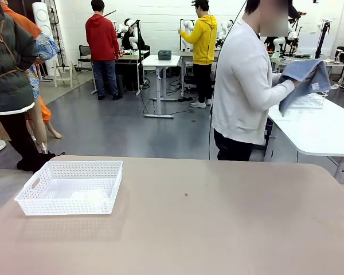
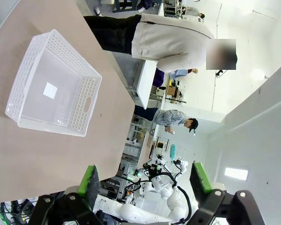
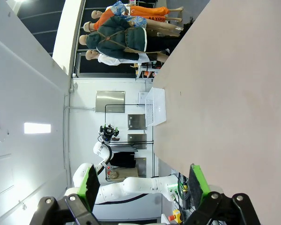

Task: Clean and organize the cups into the basket.
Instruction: Pick up the Organizing basket and move it to the center of the table, then pick up the Reusable plastic cup from the right side of the table and place it inside the Organizing basket.

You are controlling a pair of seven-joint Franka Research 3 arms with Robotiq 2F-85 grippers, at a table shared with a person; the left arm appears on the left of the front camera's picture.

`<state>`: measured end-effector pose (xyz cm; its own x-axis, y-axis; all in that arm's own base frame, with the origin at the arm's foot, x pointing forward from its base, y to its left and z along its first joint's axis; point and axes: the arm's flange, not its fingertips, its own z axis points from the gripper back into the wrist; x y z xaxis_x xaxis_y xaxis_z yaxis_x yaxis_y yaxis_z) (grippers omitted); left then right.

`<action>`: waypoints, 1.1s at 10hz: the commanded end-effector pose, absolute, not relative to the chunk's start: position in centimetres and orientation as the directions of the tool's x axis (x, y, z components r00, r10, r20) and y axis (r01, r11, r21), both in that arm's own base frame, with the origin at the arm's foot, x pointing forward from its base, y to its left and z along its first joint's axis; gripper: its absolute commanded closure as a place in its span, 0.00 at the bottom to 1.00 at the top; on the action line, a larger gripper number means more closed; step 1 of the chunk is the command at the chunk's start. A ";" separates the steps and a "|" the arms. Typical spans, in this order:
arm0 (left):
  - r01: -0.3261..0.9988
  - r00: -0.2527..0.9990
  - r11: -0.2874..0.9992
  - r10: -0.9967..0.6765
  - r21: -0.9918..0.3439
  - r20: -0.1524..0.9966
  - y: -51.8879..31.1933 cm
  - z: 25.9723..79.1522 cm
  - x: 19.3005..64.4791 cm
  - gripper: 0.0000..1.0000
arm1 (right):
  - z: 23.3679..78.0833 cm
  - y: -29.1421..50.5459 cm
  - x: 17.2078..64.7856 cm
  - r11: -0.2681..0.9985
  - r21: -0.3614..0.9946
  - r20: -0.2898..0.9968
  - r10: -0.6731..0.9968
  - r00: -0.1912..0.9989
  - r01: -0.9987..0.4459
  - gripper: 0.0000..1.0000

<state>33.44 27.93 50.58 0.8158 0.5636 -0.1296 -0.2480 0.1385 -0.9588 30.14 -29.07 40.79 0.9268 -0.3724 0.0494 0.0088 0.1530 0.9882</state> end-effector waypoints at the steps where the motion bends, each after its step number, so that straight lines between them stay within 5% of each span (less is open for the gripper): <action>1: -0.249 0.812 0.129 0.567 -0.960 -0.134 28.1 50.9 33.7 0.00 | 40.8 -29.2 30.2 0.159 0.987 0.047 -0.378 0.924 0.015 0.00; 11: -0.249 0.812 0.129 0.567 -0.960 -0.134 28.1 50.9 33.7 0.00 | 40.8 -29.2 30.2 0.159 0.987 0.047 -0.378 0.924 0.015 0.00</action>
<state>33.44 27.93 50.58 0.8158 0.5636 -0.1296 -0.2480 0.1385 -0.9588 30.14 -29.07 40.79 0.9268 -0.3724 0.0494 0.0088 0.1530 0.9882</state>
